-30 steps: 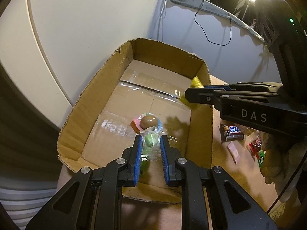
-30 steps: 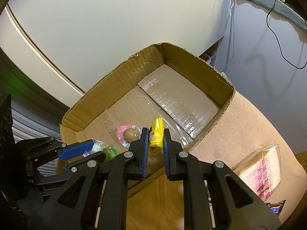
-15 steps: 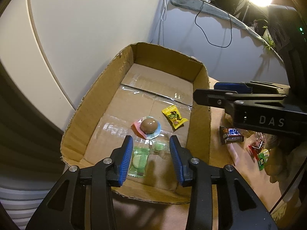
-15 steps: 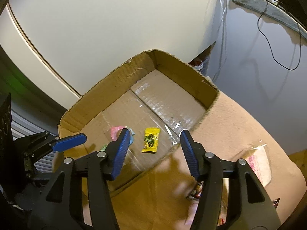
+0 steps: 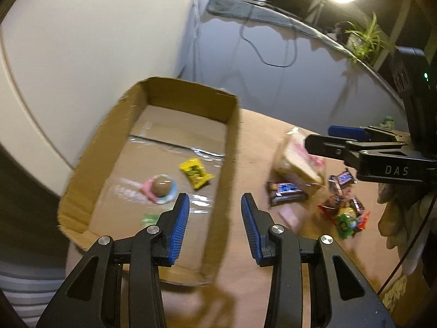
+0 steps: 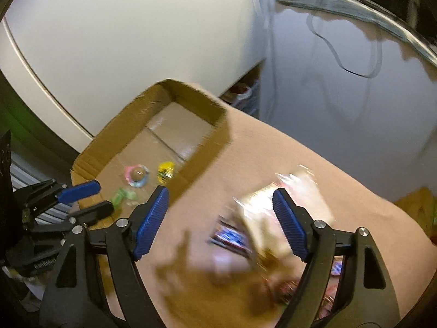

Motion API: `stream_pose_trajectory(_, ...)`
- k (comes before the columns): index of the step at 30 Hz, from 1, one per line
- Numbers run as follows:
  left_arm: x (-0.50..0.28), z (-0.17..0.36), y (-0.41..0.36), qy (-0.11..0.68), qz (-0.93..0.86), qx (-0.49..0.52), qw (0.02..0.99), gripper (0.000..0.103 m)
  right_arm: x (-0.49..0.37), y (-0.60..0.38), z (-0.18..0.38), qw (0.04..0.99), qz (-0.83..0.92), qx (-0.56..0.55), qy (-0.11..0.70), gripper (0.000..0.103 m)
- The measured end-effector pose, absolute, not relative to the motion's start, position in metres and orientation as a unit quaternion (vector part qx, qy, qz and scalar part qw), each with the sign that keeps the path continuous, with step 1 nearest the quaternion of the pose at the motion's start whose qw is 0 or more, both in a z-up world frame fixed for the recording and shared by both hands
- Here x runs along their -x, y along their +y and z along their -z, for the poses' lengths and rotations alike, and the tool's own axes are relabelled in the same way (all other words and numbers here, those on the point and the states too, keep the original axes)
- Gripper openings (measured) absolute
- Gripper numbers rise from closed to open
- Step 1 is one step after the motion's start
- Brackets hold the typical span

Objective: Organize snacks
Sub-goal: 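Move both open tools back over the snack pile, then grasp the pink wrapped candy with the left tool while the right tool grasps a red-wrapped chocolate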

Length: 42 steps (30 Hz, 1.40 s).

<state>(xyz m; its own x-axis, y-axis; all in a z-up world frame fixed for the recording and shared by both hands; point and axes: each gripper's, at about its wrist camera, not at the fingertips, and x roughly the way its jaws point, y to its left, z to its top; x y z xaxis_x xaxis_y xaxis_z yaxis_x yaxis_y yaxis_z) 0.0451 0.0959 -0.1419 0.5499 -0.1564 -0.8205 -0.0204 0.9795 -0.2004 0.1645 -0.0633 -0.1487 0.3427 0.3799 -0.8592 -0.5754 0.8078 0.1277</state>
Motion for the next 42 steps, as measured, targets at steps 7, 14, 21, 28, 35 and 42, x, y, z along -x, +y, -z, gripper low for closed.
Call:
stream_pose_trajectory(7,-0.048,0.152,0.054,0.490,0.085,0.089,0.863,0.038,-0.153,-0.151,0.150,0.828,-0.233,0.068,0.506,0.081)
stream_pose_trajectory(14,-0.049,0.172,0.014,0.519,0.119,0.085,0.842,0.038,-0.131,-0.226,0.168,0.828,-0.178,0.049,0.530,0.081)
stream_pose_trajectory(21,-0.055,0.195,-0.009,0.549,0.131,0.087,0.821,0.038,-0.103,-0.259,0.190,0.816,-0.156,0.032,0.556,0.081)
stream_pose_trajectory(28,-0.059,0.207,-0.011,0.562,0.125,0.090,0.813,0.038,-0.091,-0.276,0.208,0.812,-0.136,0.000,0.568,0.081)
stream_pose_trajectory(35,-0.064,0.211,-0.005,0.567,0.119,0.105,0.808,0.038,-0.110,-0.264,0.206,0.816,-0.137,0.002,0.561,0.078)
stream_pose_trajectory(42,-0.075,0.217,-0.006,0.580,0.112,0.131,0.796,0.038,-0.134,-0.243,0.222,0.801,-0.138,0.013,0.583,0.069)
